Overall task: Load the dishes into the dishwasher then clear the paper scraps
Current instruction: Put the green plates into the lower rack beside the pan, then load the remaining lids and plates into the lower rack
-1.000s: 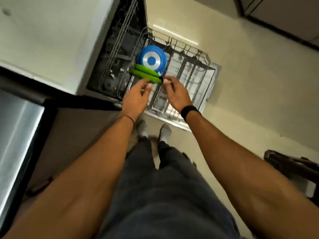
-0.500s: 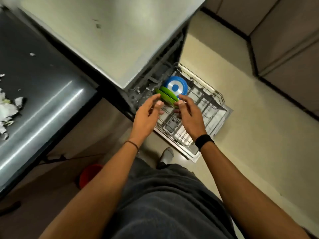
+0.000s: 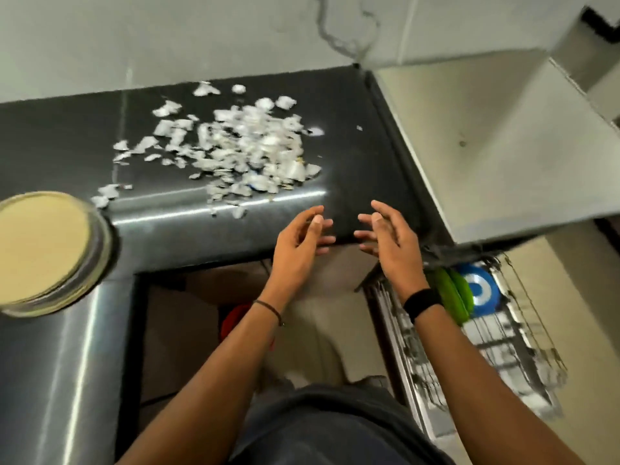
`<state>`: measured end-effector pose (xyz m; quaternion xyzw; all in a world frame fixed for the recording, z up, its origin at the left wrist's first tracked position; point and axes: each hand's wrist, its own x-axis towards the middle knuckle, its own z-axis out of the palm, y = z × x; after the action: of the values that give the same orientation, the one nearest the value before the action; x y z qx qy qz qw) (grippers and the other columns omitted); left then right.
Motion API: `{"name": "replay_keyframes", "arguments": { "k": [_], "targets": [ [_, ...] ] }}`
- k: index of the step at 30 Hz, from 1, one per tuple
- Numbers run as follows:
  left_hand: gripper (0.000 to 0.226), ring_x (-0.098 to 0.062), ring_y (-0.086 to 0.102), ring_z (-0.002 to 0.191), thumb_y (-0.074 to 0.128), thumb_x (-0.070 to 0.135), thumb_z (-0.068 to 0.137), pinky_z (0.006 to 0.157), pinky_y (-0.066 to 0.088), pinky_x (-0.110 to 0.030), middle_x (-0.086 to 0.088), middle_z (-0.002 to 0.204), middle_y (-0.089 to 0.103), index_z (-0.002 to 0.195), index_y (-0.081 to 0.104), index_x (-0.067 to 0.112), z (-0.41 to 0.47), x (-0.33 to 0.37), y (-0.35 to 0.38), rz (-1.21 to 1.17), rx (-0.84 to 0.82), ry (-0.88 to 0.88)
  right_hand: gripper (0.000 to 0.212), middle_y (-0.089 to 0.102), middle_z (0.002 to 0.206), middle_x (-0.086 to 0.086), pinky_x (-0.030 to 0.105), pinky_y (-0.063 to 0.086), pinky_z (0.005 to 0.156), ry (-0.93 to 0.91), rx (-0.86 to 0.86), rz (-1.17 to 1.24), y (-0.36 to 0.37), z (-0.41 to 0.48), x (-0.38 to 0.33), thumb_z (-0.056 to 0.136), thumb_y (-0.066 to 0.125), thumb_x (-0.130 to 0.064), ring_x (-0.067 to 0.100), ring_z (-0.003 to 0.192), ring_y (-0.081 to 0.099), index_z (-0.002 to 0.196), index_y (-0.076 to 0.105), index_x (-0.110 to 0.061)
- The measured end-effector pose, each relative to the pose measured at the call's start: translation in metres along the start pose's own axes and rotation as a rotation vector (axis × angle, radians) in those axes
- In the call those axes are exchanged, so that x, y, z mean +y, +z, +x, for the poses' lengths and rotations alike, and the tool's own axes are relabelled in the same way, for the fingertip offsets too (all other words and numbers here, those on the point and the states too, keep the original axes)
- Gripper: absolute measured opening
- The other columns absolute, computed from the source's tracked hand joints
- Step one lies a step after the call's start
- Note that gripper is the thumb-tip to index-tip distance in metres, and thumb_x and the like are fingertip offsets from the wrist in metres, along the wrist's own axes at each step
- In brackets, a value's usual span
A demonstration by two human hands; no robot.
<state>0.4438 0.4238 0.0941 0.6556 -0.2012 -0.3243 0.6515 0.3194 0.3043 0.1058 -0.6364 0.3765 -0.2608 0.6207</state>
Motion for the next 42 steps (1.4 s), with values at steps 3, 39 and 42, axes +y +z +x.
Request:
{"name": "replay_keyframes", "arguments": {
  "k": [3,39,42],
  "targets": [
    [0.029,-0.026,0.076,0.094,0.052,0.026,0.107,0.077,0.061,-0.033,-0.006,0.114,0.075,0.132,0.062,0.017,0.004,0.012,-0.072,-0.016,0.125,0.023,0.030,0.072,0.117,0.001,0.030,0.058,0.075,-0.033,-0.116,-0.008,0.073,0.012,-0.014,0.107,0.049,-0.023,0.020,0.095,0.073,0.136,0.056,-0.019],
    [0.025,-0.013,0.074,0.096,0.060,0.024,0.103,0.086,0.060,-0.036,0.002,0.115,0.073,0.126,0.064,0.033,-0.084,0.002,-0.344,0.062,1.121,0.020,0.033,0.065,0.097,-0.001,0.042,0.039,0.079,-1.260,-1.053,-1.029,0.443,0.001,-0.005,0.082,0.068,-0.008,0.028,0.092,0.062,0.110,0.067,-0.025],
    [0.032,-0.005,0.067,0.108,0.064,0.019,0.100,0.094,0.055,-0.030,0.008,0.116,0.072,0.129,0.064,0.033,-0.086,0.000,-0.345,0.196,1.069,0.018,0.033,0.062,0.095,-0.001,0.042,0.040,0.079,-1.276,-1.000,-1.006,0.428,-0.001,-0.009,0.073,0.073,-0.012,0.026,0.091,0.060,0.103,0.067,-0.025]
  ]
}}
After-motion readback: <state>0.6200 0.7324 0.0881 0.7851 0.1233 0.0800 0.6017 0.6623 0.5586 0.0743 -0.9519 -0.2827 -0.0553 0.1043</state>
